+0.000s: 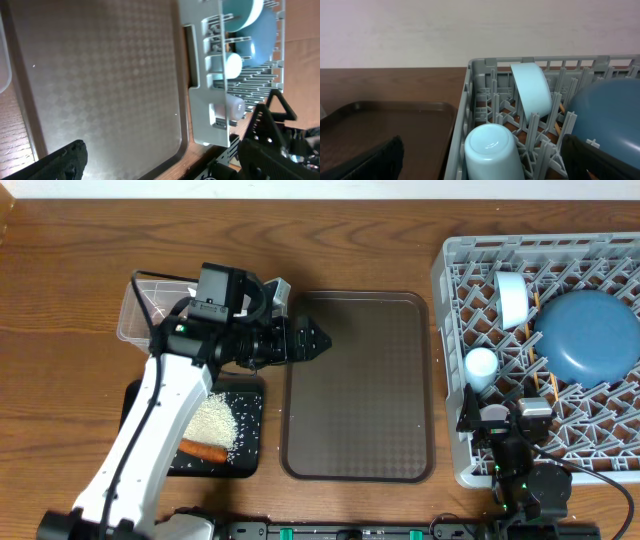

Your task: Sort waste into correct bins and load items into the dishwasher rack

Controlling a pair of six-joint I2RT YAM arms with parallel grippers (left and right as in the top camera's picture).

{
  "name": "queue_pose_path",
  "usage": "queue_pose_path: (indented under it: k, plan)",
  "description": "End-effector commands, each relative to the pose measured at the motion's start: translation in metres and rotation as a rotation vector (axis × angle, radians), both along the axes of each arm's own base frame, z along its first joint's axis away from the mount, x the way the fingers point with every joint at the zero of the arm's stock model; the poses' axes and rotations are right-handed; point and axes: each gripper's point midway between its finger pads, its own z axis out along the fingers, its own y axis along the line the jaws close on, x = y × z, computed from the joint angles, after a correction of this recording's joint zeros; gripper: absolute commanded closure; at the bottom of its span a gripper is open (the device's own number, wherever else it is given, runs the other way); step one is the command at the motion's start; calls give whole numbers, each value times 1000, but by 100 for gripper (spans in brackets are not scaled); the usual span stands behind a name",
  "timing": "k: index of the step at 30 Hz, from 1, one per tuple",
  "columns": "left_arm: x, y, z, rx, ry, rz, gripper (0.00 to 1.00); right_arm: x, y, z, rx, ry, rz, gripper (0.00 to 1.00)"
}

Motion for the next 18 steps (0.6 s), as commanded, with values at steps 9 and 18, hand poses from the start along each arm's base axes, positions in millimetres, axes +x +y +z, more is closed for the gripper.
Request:
queue_pose_path:
  k: [9,18]
  plan:
    - [-72,11,129,-106,-448,-27,2,0,-2,0,-12,-2,-6,1]
    - [-161,36,200,-190,-795,-27,2,0,-2,0,-12,-2,-6,1]
